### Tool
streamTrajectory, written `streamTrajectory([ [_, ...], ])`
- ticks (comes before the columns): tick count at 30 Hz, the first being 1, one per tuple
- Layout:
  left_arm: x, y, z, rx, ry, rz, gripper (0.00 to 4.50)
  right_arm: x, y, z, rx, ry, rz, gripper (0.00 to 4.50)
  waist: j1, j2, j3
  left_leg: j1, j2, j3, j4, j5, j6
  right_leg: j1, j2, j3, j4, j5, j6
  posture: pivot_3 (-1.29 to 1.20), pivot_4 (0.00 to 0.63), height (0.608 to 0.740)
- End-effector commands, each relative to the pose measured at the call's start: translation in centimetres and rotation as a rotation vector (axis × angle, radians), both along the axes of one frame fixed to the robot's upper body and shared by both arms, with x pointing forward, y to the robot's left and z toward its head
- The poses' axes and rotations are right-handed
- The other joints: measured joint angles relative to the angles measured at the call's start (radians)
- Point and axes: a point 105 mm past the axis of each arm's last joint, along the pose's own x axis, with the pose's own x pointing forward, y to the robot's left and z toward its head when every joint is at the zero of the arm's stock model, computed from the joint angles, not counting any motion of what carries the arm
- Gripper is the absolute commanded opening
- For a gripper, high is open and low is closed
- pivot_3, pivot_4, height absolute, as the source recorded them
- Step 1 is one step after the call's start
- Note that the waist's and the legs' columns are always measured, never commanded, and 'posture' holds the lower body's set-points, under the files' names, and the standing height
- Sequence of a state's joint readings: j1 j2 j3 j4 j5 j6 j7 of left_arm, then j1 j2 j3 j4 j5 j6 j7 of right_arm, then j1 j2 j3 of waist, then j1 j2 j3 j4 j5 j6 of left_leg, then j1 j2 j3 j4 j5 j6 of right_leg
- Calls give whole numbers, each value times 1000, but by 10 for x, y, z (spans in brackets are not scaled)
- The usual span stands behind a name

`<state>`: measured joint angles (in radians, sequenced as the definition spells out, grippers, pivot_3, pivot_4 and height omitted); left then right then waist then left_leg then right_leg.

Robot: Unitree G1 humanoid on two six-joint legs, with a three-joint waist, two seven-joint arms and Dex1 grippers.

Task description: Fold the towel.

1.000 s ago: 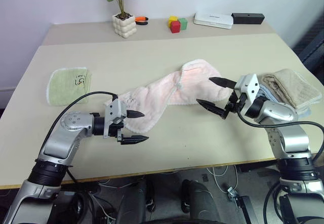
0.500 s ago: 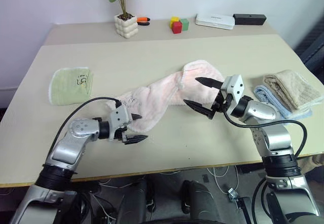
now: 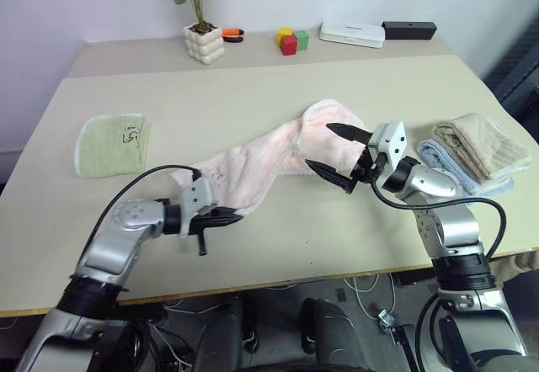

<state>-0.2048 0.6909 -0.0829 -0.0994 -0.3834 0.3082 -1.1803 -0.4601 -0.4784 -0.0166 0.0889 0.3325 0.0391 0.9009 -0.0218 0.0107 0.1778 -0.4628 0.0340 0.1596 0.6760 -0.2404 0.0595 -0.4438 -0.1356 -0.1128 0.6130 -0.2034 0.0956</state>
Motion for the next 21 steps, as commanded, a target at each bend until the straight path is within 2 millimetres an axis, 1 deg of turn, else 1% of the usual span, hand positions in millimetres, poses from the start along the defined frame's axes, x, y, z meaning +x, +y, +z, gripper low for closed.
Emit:
streamTrajectory([
  [1,-18,12,34,-71,-25,-47,54,9,-2,18,21,-85,-25,4500,1,0,0,0,0,0,0,1,-1,0,0,0,0,0,0,0,150,740],
  [2,-27,20,36,-75,16,-44,54,12,-2,19,18,-92,-32,4500,2,0,0,0,0,0,-1,1,-2,0,0,0,0,0,0,0,150,740],
  [4,-43,28,38,-65,79,-51,54,19,-5,22,20,-106,-51,4500,2,1,1,1,0,0,-1,2,-3,0,0,0,0,0,0,0,150,740],
  [6,-63,40,34,-31,163,-38,54,28,-6,24,15,-123,-72,4500,0,0,1,1,0,0,-2,2,-3,-2,0,0,-1,0,0,0,150,740],
  [8,-81,45,32,-28,243,-36,54,35,-6,25,15,-131,-90,4500,-1,0,1,1,-1,1,-3,1,-3,-4,0,0,-2,0,0,0,150,740],
  [11,-99,51,30,-22,310,-17,54,43,-3,29,35,-123,-96,4500,5,0,1,1,-1,1,-7,3,-6,-6,0,0,-2,0,-1,0,150,740],
  [13,-105,54,26,5,311,2,54,47,0,31,48,-101,-88,4500,6,0,1,1,-1,1,-10,5,-9,-8,0,0,-2,-1,-1,0,150,740],
  [15,-98,58,19,39,249,62,54,55,4,27,11,-67,-103,4500,2,1,1,1,0,1,-11,6,-10,-10,1,1,-1,-1,-4,0,150,740],
  [17,-95,53,19,16,237,75,54,59,12,29,28,-47,-107,4500,2,0,1,1,0,1,-13,7,-11,-11,1,0,0,-2,-4,0,150,740],
  [18,-91,49,19,13,203,78,54,61,17,31,45,-36,-109,4500,2,0,1,1,0,1,-13,7,-11,-11,2,0,0,-2,-5,0,150,740],
  [19,-85,44,19,-9,175,94,54,63,26,31,31,-34,-113,4500,1,0,1,1,1,1,-13,7,-11,-11,2,0,1,-2,-5,0,150,740],
  [21,-81,36,19,-21,152,79,54,67,43,31,9,-34,-124,4500,0,0,0,1,1,2,-13,7,-12,-11,2,1,1,-2,-5,0,150,740],
])
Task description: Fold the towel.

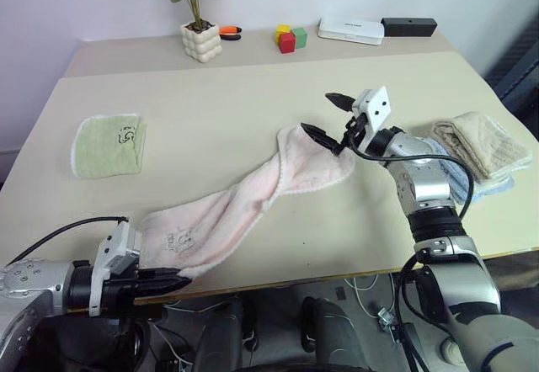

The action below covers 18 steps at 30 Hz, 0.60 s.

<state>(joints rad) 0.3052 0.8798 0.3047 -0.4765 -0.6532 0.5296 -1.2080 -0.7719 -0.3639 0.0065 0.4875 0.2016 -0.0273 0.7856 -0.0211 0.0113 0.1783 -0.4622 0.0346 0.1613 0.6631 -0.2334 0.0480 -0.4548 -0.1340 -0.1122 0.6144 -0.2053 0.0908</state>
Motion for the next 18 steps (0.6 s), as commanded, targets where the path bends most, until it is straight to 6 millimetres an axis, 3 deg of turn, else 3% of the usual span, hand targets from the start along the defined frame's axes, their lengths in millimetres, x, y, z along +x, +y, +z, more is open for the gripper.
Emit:
streamTrajectory([
  [1,4,-17,3,-7,-67,-40,54,7,30,16,-18,-39,2,4500,-3,0,0,0,0,0,0,0,0,0,0,0,0,0,0,0,150,740],
  [5,9,-21,0,-13,-77,-51,54,27,37,18,-65,-33,-67,4500,-2,0,0,-1,0,2,-1,0,0,3,1,0,2,0,1,0,150,740],
  [9,17,-23,-1,-8,-101,-59,54,55,34,2,-66,164,-210,4500,-5,0,0,0,0,3,-1,1,-1,3,1,0,3,0,0,0,150,740],
  [13,21,-27,-1,-24,-109,-54,54,55,45,-20,-105,247,-213,4500,-19,0,0,0,1,3,-2,1,-2,3,2,0,2,0,1,0,150,740],
  [16,20,-28,-5,-22,-110,-52,54,54,40,-44,-131,381,-237,4500,-27,0,0,0,1,4,-4,2,-2,3,2,0,2,2,4,0,150,740],
  [18,20,-28,-6,-20,-111,-53,54,53,37,-49,-143,414,-239,4500,-27,0,0,0,1,4,-4,2,-2,3,2,0,2,2,4,0,150,740],
])
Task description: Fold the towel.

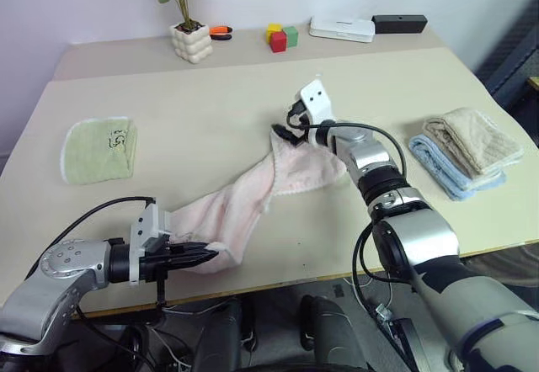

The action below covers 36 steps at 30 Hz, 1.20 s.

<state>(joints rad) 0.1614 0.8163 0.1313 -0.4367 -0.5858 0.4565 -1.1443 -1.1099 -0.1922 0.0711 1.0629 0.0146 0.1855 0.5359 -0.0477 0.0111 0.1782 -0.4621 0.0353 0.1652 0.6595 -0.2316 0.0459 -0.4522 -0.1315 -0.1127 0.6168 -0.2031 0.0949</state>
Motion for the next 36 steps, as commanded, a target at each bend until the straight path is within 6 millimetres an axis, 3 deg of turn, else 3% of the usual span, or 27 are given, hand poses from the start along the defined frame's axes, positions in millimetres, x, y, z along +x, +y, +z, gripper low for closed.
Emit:
streamTrajectory([
  [1,1,0,0,8,-30,2,54,-1,-1,3,28,53,15,4500,0,0,0,0,0,0,0,0,0,0,0,0,0,0,0,0,150,740],
  [3,2,1,-1,13,-38,3,54,-4,-2,-4,16,97,29,4500,0,0,0,1,0,0,0,0,0,0,0,0,0,0,0,0,150,740],
  [6,3,1,0,13,-52,-1,0,-9,-8,-13,-16,141,49,3163,2,0,0,1,0,-1,0,0,-1,1,0,0,0,0,0,0,150,740],
  [12,5,2,0,21,-72,-6,0,-21,-33,-7,-29,154,91,138,7,0,0,1,0,-1,0,0,-1,1,-1,0,0,0,0,0,150,740],
  [13,5,2,0,21,-72,-5,0,-27,-44,-8,-49,162,98,24,8,0,0,1,0,-1,0,0,-1,1,-1,0,0,0,0,0,150,740],
  [18,8,4,3,19,-83,3,0,-65,-78,-12,-140,179,131,24,21,-1,-1,1,-1,-3,0,0,0,1,-2,0,0,-1,-1,0,150,740],
  [22,13,7,6,23,-91,7,0,-95,-83,-8,-216,156,210,24,31,-1,-1,1,0,-3,1,0,0,1,-2,0,0,-2,-3,0,150,740],
  [26,18,6,9,29,-101,-5,0,-109,-84,-3,-264,124,257,24,33,-1,-1,1,0,-4,3,-1,1,1,-2,0,-1,-2,-4,0,150,740],
  [27,20,5,10,29,-104,-11,0,-110,-83,-1,-202,158,260,24,33,-1,-1,1,0,-4,3,-1,1,1,-2,0,-1,-2,-4,0,150,740],
  [30,23,1,12,29,-109,-26,0,-112,-85,-9,-213,184,259,1017,34,-1,-1,1,0,-4,4,-1,2,1,-2,0,-1,-2,-4,0,150,740],
  [36,25,-3,16,31,-112,-39,0,-99,-107,-5,-308,129,153,4075,35,-1,-1,0,-1,-3,4,-1,2,2,-2,0,-1,-2,-4,0,150,740],
])
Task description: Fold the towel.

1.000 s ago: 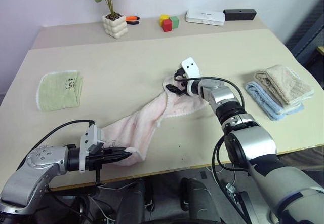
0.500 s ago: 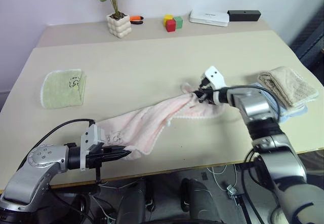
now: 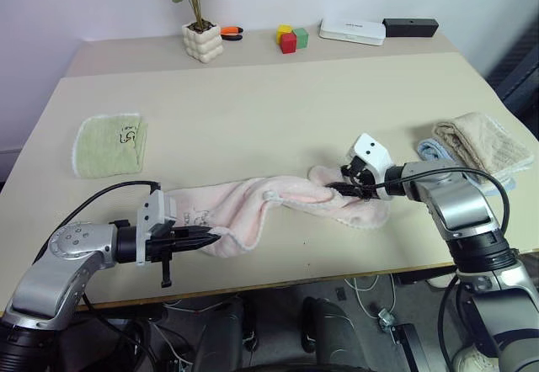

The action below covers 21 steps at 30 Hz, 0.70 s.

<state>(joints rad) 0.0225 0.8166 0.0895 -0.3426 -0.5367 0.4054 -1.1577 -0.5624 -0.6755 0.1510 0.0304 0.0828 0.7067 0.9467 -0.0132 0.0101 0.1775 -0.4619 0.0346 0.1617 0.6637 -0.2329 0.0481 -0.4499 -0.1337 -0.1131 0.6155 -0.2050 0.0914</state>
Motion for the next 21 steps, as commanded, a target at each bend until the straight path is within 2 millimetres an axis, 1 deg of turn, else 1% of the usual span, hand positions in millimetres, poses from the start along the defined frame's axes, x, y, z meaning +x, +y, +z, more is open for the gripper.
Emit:
streamTrajectory([
  [1,0,-4,7,2,-18,-27,0,9,-18,17,-66,-88,-36,4391,0,0,0,0,0,0,0,0,0,0,0,0,0,0,0,0,150,740],
  [4,0,-5,7,1,-16,-26,0,12,-28,32,-83,-117,-20,4391,1,0,0,0,0,0,1,0,0,1,0,0,0,0,0,0,150,740],
  [7,1,-4,7,1,-16,-23,0,14,-32,48,-92,-149,13,4391,-1,0,0,0,0,0,1,0,1,1,0,0,0,0,0,0,150,740],
  [10,1,-2,4,4,-15,-16,0,18,-31,71,-80,-196,50,4391,-2,0,0,0,0,0,1,0,1,1,0,0,0,0,0,0,150,740],
  [12,1,-2,3,4,-16,-15,0,23,-29,78,-84,-230,63,4391,-3,0,0,0,0,0,1,0,1,1,1,0,0,0,0,0,150,740],
  [14,1,-1,3,2,-17,-14,0,29,-20,84,-55,-255,97,4391,-4,0,0,0,0,0,1,0,1,1,1,0,0,0,0,0,150,740],
  [16,1,-1,2,1,-19,-14,0,31,-11,87,-21,-264,146,4391,-3,0,0,0,0,0,1,0,1,1,1,0,0,0,0,0,150,740],
  [18,1,-2,2,1,-21,-16,0,33,-2,82,-25,-264,201,4391,-2,0,0,0,0,0,1,0,1,1,1,0,0,0,1,0,150,740],
  [21,1,-3,1,1,-22,-21,0,46,6,68,-42,-254,200,4391,-4,0,0,0,0,0,1,0,1,2,1,0,0,1,2,0,150,740],
])
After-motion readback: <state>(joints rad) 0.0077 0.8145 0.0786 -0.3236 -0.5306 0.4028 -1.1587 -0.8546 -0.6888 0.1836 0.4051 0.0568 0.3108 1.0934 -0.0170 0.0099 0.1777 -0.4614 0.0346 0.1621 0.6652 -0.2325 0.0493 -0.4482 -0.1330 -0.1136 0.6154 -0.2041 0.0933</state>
